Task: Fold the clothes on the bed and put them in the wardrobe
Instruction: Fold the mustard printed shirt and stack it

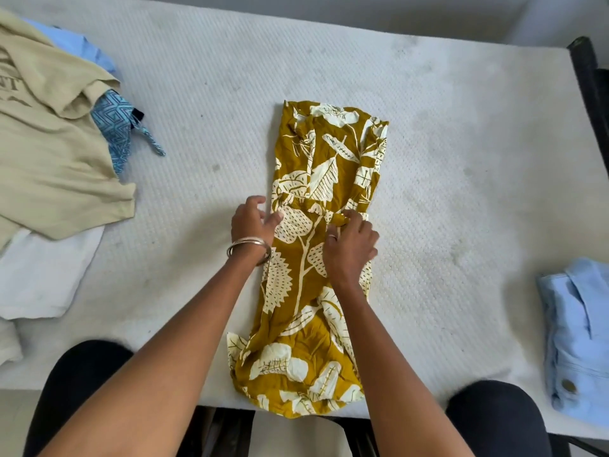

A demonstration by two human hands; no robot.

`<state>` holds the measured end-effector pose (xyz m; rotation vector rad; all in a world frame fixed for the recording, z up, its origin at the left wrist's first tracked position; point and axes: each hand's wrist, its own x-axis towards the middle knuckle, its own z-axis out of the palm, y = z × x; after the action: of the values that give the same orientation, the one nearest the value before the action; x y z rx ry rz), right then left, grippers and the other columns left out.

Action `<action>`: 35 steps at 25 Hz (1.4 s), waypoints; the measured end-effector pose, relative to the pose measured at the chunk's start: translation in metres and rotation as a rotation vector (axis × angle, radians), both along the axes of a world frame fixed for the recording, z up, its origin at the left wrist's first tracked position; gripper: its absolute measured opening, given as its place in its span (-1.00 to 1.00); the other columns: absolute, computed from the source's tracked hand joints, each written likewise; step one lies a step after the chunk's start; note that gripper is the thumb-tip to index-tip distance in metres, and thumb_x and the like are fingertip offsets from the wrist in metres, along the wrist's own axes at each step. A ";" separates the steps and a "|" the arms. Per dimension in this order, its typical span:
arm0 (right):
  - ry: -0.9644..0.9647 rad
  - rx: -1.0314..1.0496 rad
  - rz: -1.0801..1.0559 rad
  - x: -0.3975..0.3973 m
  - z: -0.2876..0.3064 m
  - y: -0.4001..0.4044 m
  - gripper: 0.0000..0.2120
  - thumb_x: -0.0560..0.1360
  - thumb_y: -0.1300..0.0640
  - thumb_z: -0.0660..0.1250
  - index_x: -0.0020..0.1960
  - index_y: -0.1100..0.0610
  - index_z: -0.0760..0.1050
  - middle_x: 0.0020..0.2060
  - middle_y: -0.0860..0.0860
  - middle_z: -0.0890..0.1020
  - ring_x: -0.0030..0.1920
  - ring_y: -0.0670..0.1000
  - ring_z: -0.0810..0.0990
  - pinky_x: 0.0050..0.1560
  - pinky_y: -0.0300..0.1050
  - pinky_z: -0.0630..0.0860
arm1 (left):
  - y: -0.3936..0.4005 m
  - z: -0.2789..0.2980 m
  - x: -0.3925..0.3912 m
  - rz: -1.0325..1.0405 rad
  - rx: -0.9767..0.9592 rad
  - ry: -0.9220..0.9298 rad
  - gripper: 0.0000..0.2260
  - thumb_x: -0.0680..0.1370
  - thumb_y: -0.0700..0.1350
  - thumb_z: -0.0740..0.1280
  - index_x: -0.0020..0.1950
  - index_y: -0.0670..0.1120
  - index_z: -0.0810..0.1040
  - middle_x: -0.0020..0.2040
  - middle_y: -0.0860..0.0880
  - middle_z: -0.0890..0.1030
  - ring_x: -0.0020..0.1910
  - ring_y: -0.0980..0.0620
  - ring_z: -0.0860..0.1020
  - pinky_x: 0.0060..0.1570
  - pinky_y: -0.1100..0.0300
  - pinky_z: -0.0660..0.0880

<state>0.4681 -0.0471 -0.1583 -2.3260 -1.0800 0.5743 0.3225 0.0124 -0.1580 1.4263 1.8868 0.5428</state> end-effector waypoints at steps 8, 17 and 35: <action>-0.004 -0.202 0.006 0.040 -0.002 -0.147 -0.77 0.60 0.20 0.17 0.24 0.19 0.39 0.11 0.16 0.52 0.08 0.18 0.49 -0.09 -0.06 0.38 | -0.168 -0.027 -0.066 -0.301 0.125 0.069 -0.61 0.53 -0.38 0.27 0.31 -0.09 0.53 0.11 -0.18 0.52 0.06 -0.15 0.55 0.13 0.07 0.48; 0.744 -0.391 -0.075 0.044 0.027 -0.186 -0.63 0.52 -0.03 0.40 0.15 0.25 0.56 0.06 0.11 0.67 -0.02 0.08 0.65 -0.12 -0.08 0.59 | -0.195 0.017 -0.044 -0.130 -0.528 0.117 -0.48 0.45 0.16 0.42 0.24 -0.16 0.47 0.16 -0.16 0.59 0.08 -0.17 0.58 0.09 -0.01 0.54; 0.751 -0.189 0.205 0.037 0.050 -0.209 -0.78 0.56 0.24 0.22 0.16 0.11 0.54 0.05 -0.02 0.67 0.10 0.05 0.64 -0.02 -0.18 0.58 | -0.235 0.022 -0.048 0.221 -0.696 -0.617 -0.61 0.40 -0.36 0.47 0.18 -0.18 0.50 0.07 -0.13 0.63 0.01 -0.07 0.60 0.02 0.02 0.54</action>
<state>0.5055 -0.2565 -0.1082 -1.8637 -0.9097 1.5266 0.2745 -0.2225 -0.1364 0.5186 1.5021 0.3194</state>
